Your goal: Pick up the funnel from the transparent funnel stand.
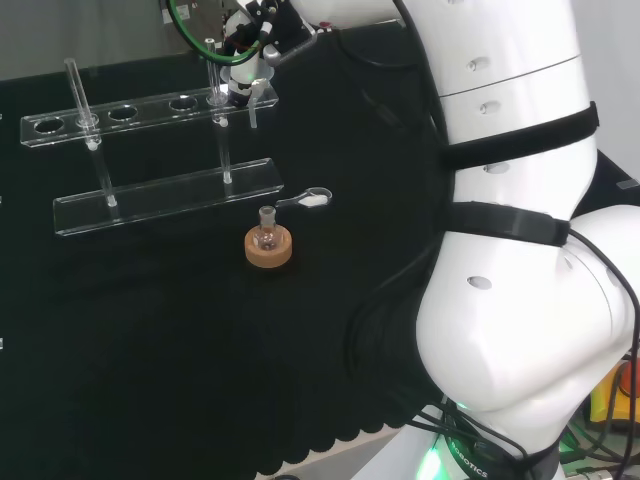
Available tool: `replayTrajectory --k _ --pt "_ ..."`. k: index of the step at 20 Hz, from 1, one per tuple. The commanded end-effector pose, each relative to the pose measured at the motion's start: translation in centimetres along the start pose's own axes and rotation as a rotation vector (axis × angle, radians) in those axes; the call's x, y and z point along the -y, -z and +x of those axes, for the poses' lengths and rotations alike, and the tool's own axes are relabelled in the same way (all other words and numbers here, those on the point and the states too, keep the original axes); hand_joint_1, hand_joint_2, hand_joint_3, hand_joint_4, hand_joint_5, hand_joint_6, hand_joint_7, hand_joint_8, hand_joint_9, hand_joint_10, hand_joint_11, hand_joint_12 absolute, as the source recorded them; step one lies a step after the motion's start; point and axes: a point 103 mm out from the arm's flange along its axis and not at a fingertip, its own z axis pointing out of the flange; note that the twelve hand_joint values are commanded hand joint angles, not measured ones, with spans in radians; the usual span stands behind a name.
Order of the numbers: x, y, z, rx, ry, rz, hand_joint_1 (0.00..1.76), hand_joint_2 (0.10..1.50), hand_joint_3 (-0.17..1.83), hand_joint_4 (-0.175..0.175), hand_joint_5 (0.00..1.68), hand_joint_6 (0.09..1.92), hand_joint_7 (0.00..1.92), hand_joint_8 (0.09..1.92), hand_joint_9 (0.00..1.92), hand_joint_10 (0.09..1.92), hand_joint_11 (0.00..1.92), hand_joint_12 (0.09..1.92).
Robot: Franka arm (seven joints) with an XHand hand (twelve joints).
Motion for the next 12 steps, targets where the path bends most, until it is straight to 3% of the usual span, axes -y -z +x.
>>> replayTrajectory --k 1,8,12 --pt "-0.17 -0.13 -0.11 0.022 -0.007 0.014 0.66 0.74 0.34 -0.006 0.14 0.09 0.00 0.63 0.27 0.85 0.43 1.40" --pt "-0.20 0.18 -0.12 0.077 -0.013 0.011 0.70 0.71 0.47 -0.013 0.29 0.09 0.09 0.71 0.41 0.76 0.48 1.36" --pt "0.33 0.80 -0.13 0.124 -0.010 -0.113 0.76 0.72 0.55 -0.015 0.51 0.09 0.33 0.65 0.58 0.62 0.49 1.32"
